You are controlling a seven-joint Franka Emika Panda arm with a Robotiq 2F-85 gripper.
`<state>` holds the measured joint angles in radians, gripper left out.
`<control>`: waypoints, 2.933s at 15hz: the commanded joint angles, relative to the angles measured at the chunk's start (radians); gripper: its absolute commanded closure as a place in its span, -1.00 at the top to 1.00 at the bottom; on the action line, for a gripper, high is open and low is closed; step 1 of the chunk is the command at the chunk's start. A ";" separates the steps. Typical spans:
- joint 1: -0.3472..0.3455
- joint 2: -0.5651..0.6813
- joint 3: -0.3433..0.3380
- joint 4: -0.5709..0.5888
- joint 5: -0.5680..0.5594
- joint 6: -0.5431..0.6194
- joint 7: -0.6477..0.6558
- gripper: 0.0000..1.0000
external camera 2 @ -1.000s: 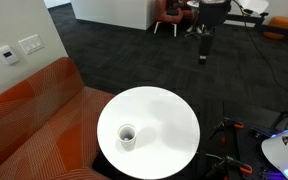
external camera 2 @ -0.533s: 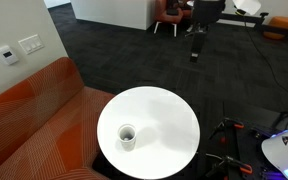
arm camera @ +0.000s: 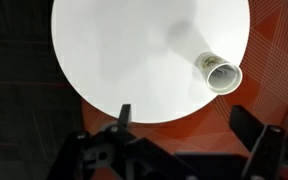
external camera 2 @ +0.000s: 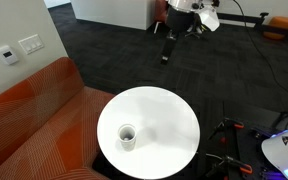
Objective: Take the blue marker out of the white cup
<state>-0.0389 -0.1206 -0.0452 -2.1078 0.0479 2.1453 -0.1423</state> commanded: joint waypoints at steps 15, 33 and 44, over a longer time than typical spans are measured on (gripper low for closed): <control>-0.040 0.180 -0.023 0.107 0.612 0.003 -0.853 1.00; -0.113 0.335 -0.039 0.194 0.937 -0.483 -1.604 1.00; -0.111 0.435 -0.026 0.191 0.943 -0.291 -1.726 1.00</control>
<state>-0.1459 0.3139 -0.0744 -1.9190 0.9934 1.8568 -1.8698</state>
